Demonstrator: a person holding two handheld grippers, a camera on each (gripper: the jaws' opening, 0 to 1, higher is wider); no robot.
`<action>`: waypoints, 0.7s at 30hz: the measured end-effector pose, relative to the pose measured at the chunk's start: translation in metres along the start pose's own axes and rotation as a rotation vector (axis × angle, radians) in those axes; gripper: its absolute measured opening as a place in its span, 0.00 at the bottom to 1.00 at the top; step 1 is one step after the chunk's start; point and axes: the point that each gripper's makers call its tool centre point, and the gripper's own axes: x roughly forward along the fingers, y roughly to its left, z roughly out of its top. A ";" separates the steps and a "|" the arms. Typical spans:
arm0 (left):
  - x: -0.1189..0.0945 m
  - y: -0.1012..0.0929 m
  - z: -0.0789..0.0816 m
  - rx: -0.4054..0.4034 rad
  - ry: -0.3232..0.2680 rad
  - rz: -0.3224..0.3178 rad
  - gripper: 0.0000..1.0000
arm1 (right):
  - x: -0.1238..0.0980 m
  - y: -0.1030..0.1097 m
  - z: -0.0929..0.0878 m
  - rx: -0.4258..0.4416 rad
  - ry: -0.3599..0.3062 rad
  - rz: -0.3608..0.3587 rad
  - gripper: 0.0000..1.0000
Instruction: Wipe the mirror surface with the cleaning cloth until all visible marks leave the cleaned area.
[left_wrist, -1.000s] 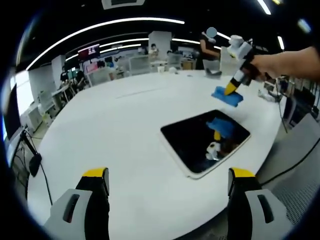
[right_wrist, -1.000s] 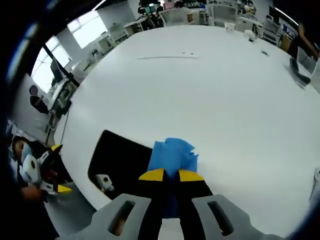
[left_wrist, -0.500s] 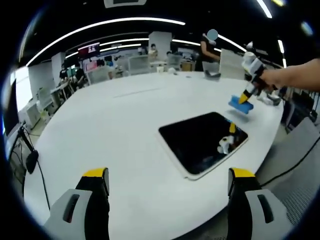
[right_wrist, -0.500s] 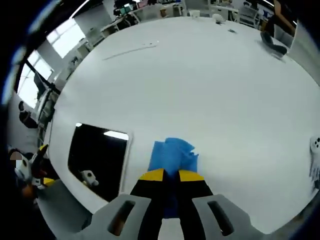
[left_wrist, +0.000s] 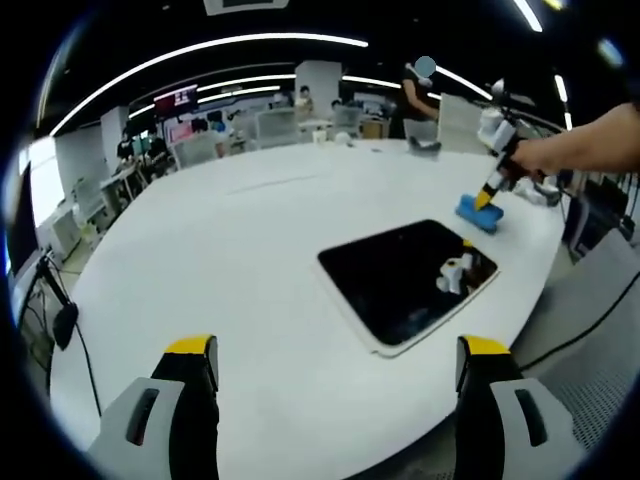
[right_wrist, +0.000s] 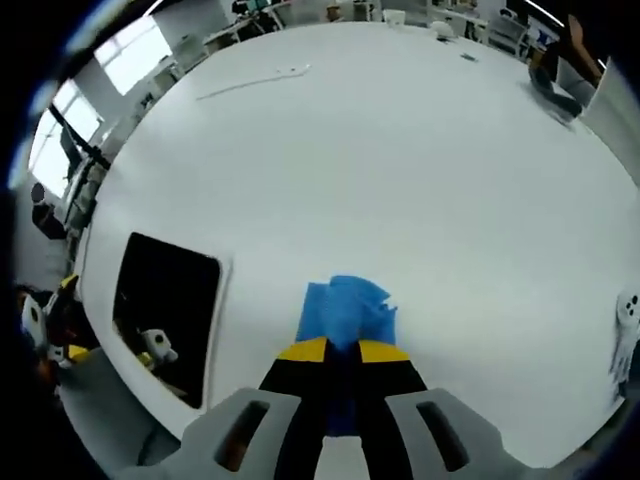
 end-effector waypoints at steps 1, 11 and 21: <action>0.000 0.001 -0.001 -0.008 0.002 0.004 0.99 | 0.001 0.000 -0.001 -0.008 -0.003 -0.006 0.05; 0.000 0.002 -0.006 -0.025 0.030 0.006 0.99 | 0.009 0.000 -0.014 -0.027 -0.010 -0.031 0.07; 0.000 0.000 -0.005 0.008 0.031 0.009 0.99 | 0.006 0.003 -0.015 -0.037 -0.079 -0.116 0.07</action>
